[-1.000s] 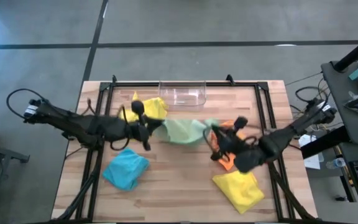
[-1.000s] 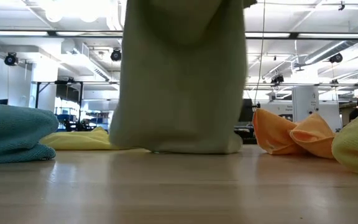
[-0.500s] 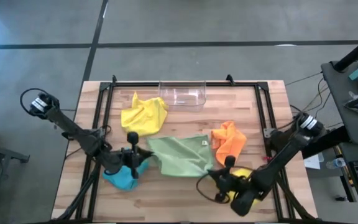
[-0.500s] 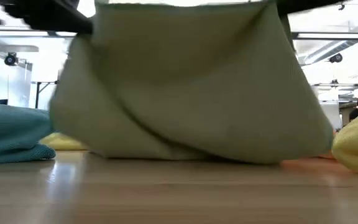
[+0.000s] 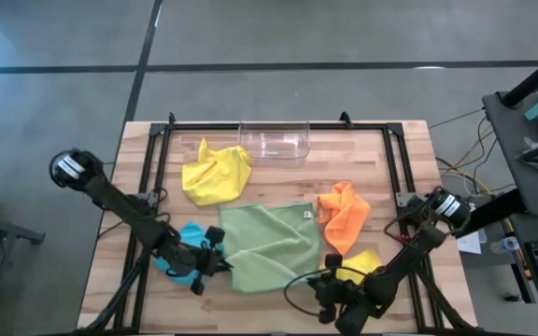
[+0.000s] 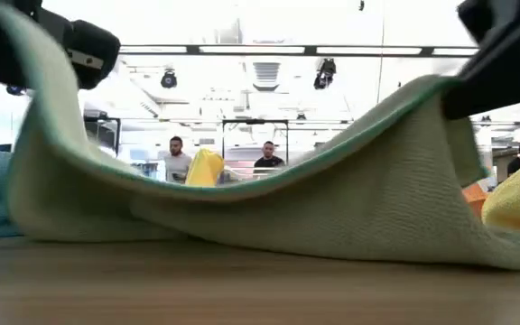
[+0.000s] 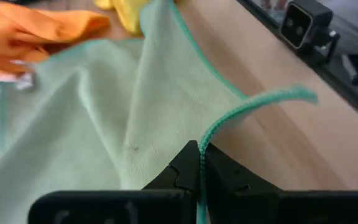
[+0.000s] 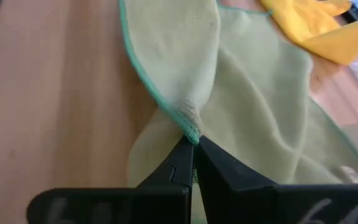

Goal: Fold microfiber towels
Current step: Fold the light green microfiber cloth

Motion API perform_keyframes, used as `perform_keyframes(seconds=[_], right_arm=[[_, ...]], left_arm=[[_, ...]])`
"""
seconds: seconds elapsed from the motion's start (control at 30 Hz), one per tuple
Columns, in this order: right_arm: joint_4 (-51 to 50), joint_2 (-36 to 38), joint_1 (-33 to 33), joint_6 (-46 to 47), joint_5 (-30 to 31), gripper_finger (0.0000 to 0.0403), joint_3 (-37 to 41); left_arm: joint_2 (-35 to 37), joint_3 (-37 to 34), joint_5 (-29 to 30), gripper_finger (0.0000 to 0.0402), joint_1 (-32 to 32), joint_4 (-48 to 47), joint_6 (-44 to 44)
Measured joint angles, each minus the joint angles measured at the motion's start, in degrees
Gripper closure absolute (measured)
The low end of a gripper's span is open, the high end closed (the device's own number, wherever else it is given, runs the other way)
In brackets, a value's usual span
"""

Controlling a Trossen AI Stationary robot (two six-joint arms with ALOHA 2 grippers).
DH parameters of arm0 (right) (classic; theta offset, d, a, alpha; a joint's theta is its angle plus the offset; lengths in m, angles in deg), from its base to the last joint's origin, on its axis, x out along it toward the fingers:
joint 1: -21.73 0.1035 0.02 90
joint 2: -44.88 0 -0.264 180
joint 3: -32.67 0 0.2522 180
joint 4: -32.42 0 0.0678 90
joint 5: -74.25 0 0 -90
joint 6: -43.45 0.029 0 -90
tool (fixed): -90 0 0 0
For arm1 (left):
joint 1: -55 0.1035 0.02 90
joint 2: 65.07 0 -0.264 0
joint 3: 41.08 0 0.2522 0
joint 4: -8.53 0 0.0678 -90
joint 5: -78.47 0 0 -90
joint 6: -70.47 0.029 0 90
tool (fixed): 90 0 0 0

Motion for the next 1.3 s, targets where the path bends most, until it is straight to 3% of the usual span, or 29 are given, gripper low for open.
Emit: perform_keyframes(seconds=[0.23,0.63,0.9,1.07,1.3], right_arm=[[0.1,0.7,2.9,3.6,-1.8,0.0395,0.1],[0.1,0.8,4.0,7.9,-8.2,0.0394,0.1],[0.9,0.8,4.7,11.8,-13.1,0.0389,0.1],[3.1,0.8,5.0,11.8,-13.1,0.0352,0.1],[4.4,0.8,5.0,11.4,-13.1,0.025,0.1]], left_arm=[[-2.5,0.9,-5.7,0.0395,0.0,-0.1,-2.3],[-1.9,1.8,-7.3,0.0247,0.0,-0.2,-6.8],[1.6,4.3,-9.7,0.0222,0.0,-0.7,-8.1],[2.6,4.3,-9.5,0.0222,0.0,-0.5,-8.2],[2.5,4.1,-8.3,0.0222,0.0,-0.6,-9.8]])
